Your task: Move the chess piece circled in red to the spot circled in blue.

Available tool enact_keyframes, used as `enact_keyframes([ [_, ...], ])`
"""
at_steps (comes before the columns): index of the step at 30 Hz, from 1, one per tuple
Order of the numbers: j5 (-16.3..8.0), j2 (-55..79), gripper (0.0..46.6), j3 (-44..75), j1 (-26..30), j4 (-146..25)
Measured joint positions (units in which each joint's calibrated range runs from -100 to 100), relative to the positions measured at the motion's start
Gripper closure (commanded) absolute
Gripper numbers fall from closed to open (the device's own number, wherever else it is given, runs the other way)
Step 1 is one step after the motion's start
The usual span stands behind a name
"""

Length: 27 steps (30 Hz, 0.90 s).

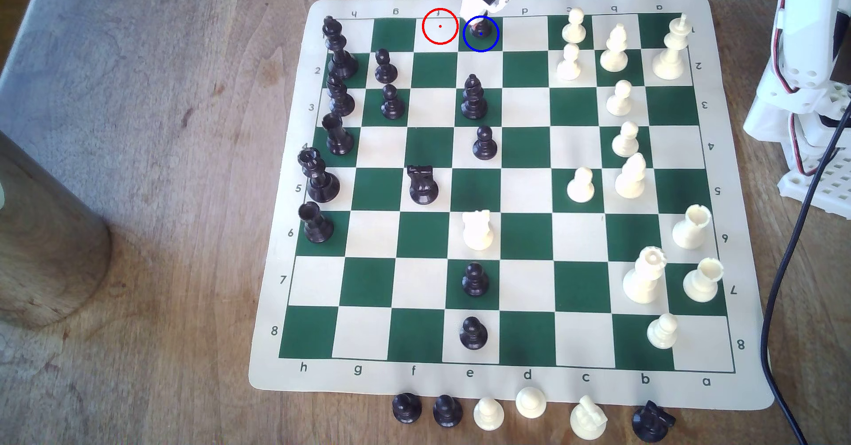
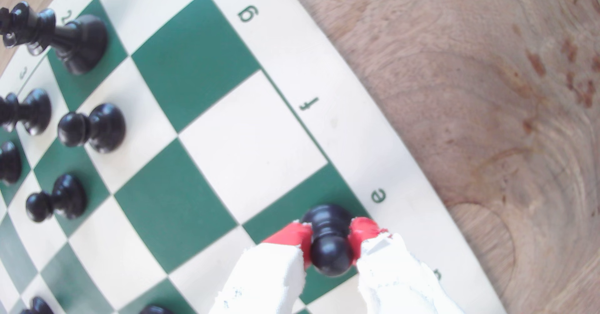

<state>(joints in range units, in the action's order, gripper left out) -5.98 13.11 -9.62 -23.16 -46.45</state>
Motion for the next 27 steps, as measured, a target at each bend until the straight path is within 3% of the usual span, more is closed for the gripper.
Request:
enact_keyframes([
  [3,0.00,0.00,38.5,0.00,0.00,0.00],
  [11,0.00,0.08,30.7,-1.27,0.00,0.00],
  [18,0.68,0.08,30.0,-1.27,0.00,-0.96],
  [21,0.68,0.08,25.9,-1.27,0.00,-3.35],
  [27,0.68,-4.27,25.2,-3.25,0.00,-7.01],
])
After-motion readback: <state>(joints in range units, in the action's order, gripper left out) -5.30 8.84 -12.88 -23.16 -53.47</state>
